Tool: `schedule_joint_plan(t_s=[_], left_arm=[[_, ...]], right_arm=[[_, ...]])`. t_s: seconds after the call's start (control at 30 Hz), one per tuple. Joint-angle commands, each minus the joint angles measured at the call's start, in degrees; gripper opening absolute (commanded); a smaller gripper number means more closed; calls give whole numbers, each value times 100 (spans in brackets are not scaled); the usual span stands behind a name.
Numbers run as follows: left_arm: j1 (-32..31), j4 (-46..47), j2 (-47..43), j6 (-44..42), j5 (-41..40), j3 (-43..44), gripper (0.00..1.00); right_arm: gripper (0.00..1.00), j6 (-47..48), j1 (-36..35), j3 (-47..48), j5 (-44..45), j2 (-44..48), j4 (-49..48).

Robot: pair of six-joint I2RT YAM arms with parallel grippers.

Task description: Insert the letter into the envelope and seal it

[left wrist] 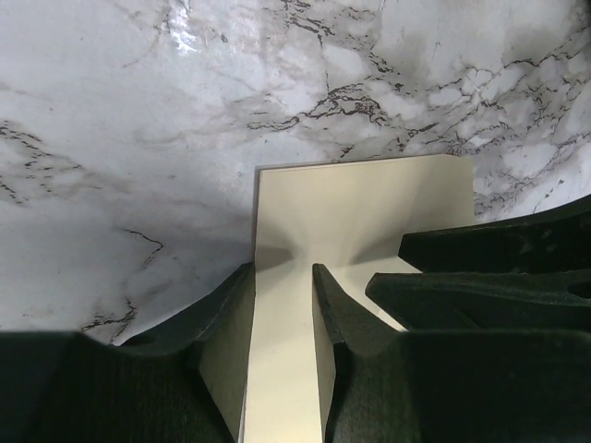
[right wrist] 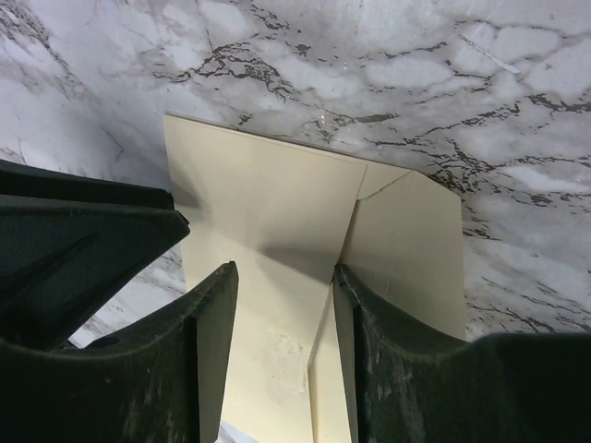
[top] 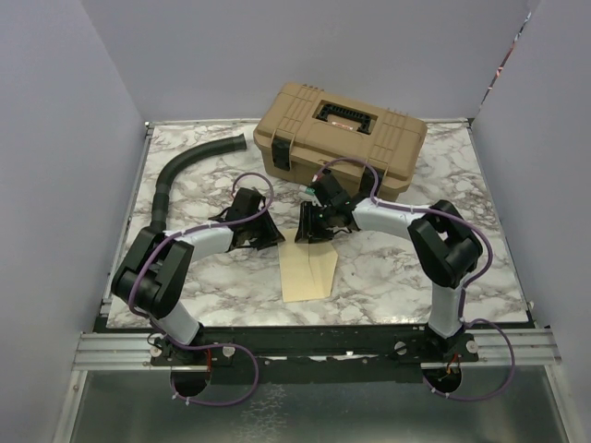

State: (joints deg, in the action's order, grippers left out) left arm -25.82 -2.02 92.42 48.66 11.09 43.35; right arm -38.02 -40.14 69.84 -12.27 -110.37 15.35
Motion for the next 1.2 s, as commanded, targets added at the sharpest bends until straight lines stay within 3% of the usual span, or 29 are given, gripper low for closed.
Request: schedule_joint_plan(t_s=[0.0,0.23,0.5,0.6,0.8,0.93,1.17], left_arm=[[-15,-253,136,-187,-182,-164,33],[14,-460,-492,-424,-739,171,37],[103,-553,-1135,-695,-1640,632,58],[146,-566,-1328,-725,-2024,644,66],[240,-575,-1589,-501,-2374,536,69],[361,-596,-1681,-332,-2233,390,72],[543,-741,-1829,-289,-1918,91,73]], right_arm=[[49,-91,-1,-108,-389,-29,-444],[50,334,56,-119,881,1090,119],[54,1607,143,-448,2485,2163,178],[58,2362,186,-454,2634,2303,148],[58,3958,182,-425,1957,1952,-361],[57,4378,183,-229,1769,1366,-764],[57,5056,182,438,2490,141,-1452]])
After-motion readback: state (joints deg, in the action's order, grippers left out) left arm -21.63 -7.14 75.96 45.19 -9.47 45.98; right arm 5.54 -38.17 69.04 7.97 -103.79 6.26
